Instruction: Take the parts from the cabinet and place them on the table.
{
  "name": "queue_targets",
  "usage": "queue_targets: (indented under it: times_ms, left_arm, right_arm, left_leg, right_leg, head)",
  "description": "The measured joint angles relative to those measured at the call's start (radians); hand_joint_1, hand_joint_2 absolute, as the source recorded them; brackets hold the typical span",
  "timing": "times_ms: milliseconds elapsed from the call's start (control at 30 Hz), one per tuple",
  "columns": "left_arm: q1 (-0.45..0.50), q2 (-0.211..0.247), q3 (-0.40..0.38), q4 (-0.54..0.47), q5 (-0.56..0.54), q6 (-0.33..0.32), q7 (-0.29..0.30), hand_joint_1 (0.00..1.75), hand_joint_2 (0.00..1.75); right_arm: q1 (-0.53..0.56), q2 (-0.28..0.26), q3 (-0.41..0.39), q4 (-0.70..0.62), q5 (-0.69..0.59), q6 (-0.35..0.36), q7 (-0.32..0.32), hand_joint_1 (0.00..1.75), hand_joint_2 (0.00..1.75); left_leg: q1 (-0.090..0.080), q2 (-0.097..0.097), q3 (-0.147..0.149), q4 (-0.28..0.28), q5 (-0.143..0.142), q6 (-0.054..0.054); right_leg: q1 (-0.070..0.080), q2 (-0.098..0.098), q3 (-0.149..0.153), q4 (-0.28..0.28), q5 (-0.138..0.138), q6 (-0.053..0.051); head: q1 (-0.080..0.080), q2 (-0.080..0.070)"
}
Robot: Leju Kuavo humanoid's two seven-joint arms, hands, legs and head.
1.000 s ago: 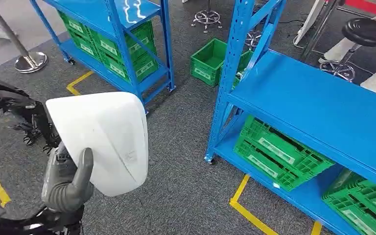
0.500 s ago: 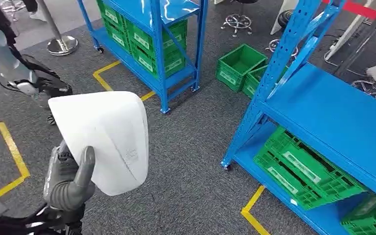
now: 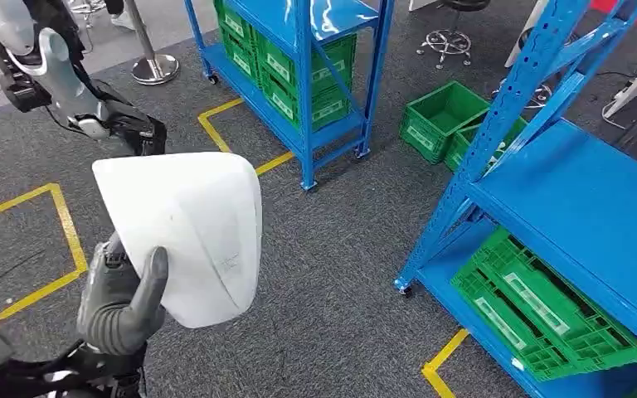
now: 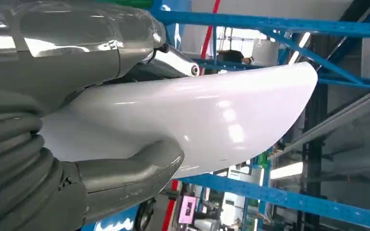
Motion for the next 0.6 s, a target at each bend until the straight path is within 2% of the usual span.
queue_targets:
  times_ms: [33,67,100,133,200,233,267,300,367,400,433,467,500,533,567,600]
  left_arm:
    - [-0.001,0.0,0.0,0.0,0.0,0.0,0.0,1.75,1.75]
    - [-0.002,0.0,0.0,0.0,0.0,0.0,-0.001,1.75,1.75]
    - [-0.003,-0.001,0.0,0.0,0.0,0.0,-0.001,1.75,1.75]
    - [-0.003,-0.001,0.0,0.0,0.0,0.0,-0.003,1.75,1.75]
    - [-0.003,0.001,0.0,0.0,0.003,0.0,-0.005,1.75,1.75]
    - [-0.004,0.0,0.0,0.002,0.005,-0.002,-0.007,1.75,1.75]
    - [-0.004,-0.002,0.0,0.002,0.007,-0.004,-0.011,1.75,1.75]
    - [-0.006,-0.002,0.0,0.002,0.008,-0.005,-0.014,1.75,1.75]
    - [-0.01,-0.009,0.0,0.006,0.011,-0.011,-0.018,1.75,1.75]
    - [-0.009,-0.011,0.0,0.01,0.012,-0.013,-0.019,1.75,1.75]
    - [-0.009,-0.012,-0.001,0.013,0.014,-0.013,-0.019,1.75,1.75]
    - [-0.009,-0.013,-0.001,0.016,0.015,-0.013,-0.019,1.75,1.75]
    - [-0.009,-0.015,-0.001,0.016,0.016,-0.013,-0.019,1.75,1.75]
    - [-0.01,-0.017,-0.001,0.017,0.017,-0.013,-0.019,1.75,1.75]
    - [-0.01,-0.02,-0.001,0.019,0.017,-0.014,-0.019,1.75,1.75]
    - [-0.011,-0.024,-0.001,0.022,0.02,-0.014,-0.019,1.75,1.75]
  right_arm:
    - [0.0,0.0,0.0,0.0,0.0,0.0,0.0,0.0,1.75]
    - [0.0,0.001,0.0,0.0,0.001,0.002,0.002,0.0,1.75]
    - [0.0,0.0,0.0,-0.001,0.002,0.003,0.007,0.0,1.75]
    - [0.001,0.001,0.0,-0.001,0.003,0.003,0.011,0.0,1.75]
    - [0.008,0.002,0.0,-0.001,0.002,0.003,0.011,0.0,1.75]
    - [0.013,0.003,0.0,-0.002,0.002,0.003,0.011,0.0,1.75]
    - [0.015,0.003,0.0,-0.002,0.002,0.003,0.011,0.0,1.75]
    - [0.016,0.004,0.0,-0.001,0.001,0.003,0.011,0.0,1.75]
    - [0.021,0.005,0.0,-0.001,-0.001,0.003,0.014,0.0,1.75]
    - [0.023,0.005,0.0,-0.002,-0.003,0.003,0.019,0.0,1.75]
    - [0.025,0.005,0.0,-0.001,-0.003,0.003,0.022,0.0,1.75]
    - [0.026,0.005,0.0,-0.001,-0.003,0.005,0.023,0.0,1.75]
    - [0.025,0.005,0.0,-0.001,-0.003,0.006,0.023,0.0,1.75]
    - [0.024,0.005,0.0,-0.002,-0.003,0.006,0.023,0.0,1.75]
    - [0.023,0.005,0.0,-0.002,-0.003,0.006,0.023,0.0,1.75]
    - [0.022,0.004,0.0,-0.002,-0.003,0.006,0.023,0.0,1.75]
  left_leg:
    - [0.001,0.021,0.054,-0.092,0.042,-0.002]
    - [0.0,0.058,0.094,-0.168,0.052,-0.004]
    - [-0.01,0.077,0.101,-0.176,0.037,0.006]
    - [-0.008,0.064,0.097,-0.177,0.042,0.023]
    - [-0.013,0.046,0.092,-0.175,0.042,0.034]
    - [-0.011,0.035,0.091,-0.18,0.047,0.042]
    - [-0.008,0.025,0.091,-0.181,0.05,0.047]
    - [-0.008,0.017,0.089,-0.181,0.051,0.05]
    - [-0.012,-0.003,0.087,-0.181,0.054,0.058]
    - [-0.015,-0.016,0.087,-0.181,0.055,0.059]
    - [-0.016,-0.03,0.088,-0.18,0.055,0.059]
    - [-0.018,-0.044,0.089,-0.18,0.056,0.06]
    - [-0.02,-0.057,0.09,-0.18,0.056,0.06]
    - [-0.022,-0.069,0.092,-0.18,0.057,0.061]
    - [-0.022,-0.08,0.094,-0.181,0.057,0.061]
    - [-0.024,-0.09,0.092,-0.179,0.058,0.058]
  right_leg:
    - [-0.002,-0.005,0.001,0.006,-0.005,0.006]
    - [-0.003,-0.01,0.001,0.014,-0.011,0.012]
    - [0.006,-0.012,-0.004,0.02,-0.017,0.021]
    - [0.006,-0.016,-0.002,0.023,-0.019,0.025]
    - [0.003,-0.03,0.0,0.018,-0.017,0.032]
    - [0.0,-0.035,0.0,0.02,-0.021,0.038]
    - [-0.003,-0.004,-0.003,0.033,-0.039,0.047]
    - [-0.003,0.019,-0.019,0.074,-0.072,0.049]
    - [-0.003,0.032,-0.086,0.231,-0.152,0.048]
    - [-0.002,0.034,-0.118,0.303,-0.175,0.046]
    - [-0.002,0.035,-0.134,0.334,-0.175,0.043]
    - [-0.001,0.037,-0.128,0.315,-0.148,0.036]
    - [0.0,0.041,-0.106,0.261,-0.106,0.029]
    - [0.001,0.048,-0.073,0.181,-0.057,0.021]
    - [0.005,0.069,-0.034,0.092,-0.01,0.012]
    - [0.007,0.1,-0.018,0.052,-0.016,0.003]
  head:
    - [-0.001,0.0]
    - [-0.002,0.0]
    - [-0.007,0.0]
    - [-0.003,0.0]
    - [0.0,0.0]
    - [0.0,0.0]
    - [0.003,0.0]
    - [0.005,0.0]
    - [0.008,0.0]
    - [0.008,0.0]
    - [0.008,0.0]
    - [0.009,0.0]
    - [0.009,0.0]
    - [0.009,0.0]
    - [0.009,0.0]
    - [0.008,0.0]
